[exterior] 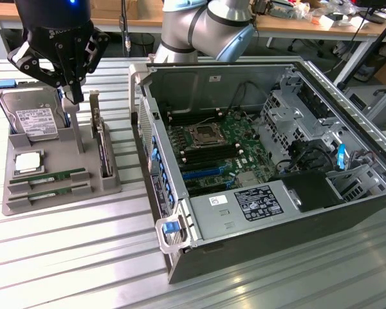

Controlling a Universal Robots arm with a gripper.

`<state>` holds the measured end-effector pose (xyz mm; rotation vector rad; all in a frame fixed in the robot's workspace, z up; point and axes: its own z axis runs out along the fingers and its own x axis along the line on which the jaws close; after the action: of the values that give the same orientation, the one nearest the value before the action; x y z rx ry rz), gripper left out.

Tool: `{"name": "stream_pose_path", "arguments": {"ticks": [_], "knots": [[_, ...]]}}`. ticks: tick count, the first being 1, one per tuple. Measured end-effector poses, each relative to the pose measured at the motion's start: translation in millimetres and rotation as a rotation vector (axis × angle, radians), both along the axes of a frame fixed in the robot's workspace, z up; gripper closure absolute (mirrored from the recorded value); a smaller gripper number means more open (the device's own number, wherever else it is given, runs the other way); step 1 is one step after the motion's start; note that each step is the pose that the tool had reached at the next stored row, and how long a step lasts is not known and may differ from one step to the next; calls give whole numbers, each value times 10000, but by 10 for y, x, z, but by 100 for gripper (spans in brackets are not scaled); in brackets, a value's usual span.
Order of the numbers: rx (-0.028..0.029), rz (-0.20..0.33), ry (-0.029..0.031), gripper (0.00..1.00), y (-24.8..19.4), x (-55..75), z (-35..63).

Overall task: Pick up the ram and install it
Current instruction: 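Pick up the ram and move it above insertion slot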

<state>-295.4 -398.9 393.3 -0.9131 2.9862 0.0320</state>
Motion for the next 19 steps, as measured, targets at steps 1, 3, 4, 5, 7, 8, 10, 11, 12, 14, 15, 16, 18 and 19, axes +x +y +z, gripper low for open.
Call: {"name": "stream_pose_path", "arguments": {"ticks": [1, 3, 4, 5, 7, 8, 10, 11, 12, 14, 15, 16, 18, 19], "knots": [[-2, 79, 0, 89, 0, 0, 0], [-6, 282, 0, 89, 0, 0, 0], [-9, 399, 0, 89, 0, 0, 0], [-14, 544, 0, 89, 0, 0, 0], [-15, 688, 0, 89, 0, 0, 0], [-16, 743, 0, 89, 0, 0, 0], [-17, 877, 0, 89, 0, 0, 0], [-18, 953, 0, 89, 0, 0, 0], [-20, 1023, 0, 89, 0, 0, 0], [-23, 1157, 0, 89, 0, 0, 0], [-28, 1273, 0, 89, 0, 0, 0], [-32, 1388, 0, 89, 0, 0, 0], [-36, 1519, 0, 89, 0, 0, 0], [-39, 1609, 1, 89, 0, 0, 0]]}}
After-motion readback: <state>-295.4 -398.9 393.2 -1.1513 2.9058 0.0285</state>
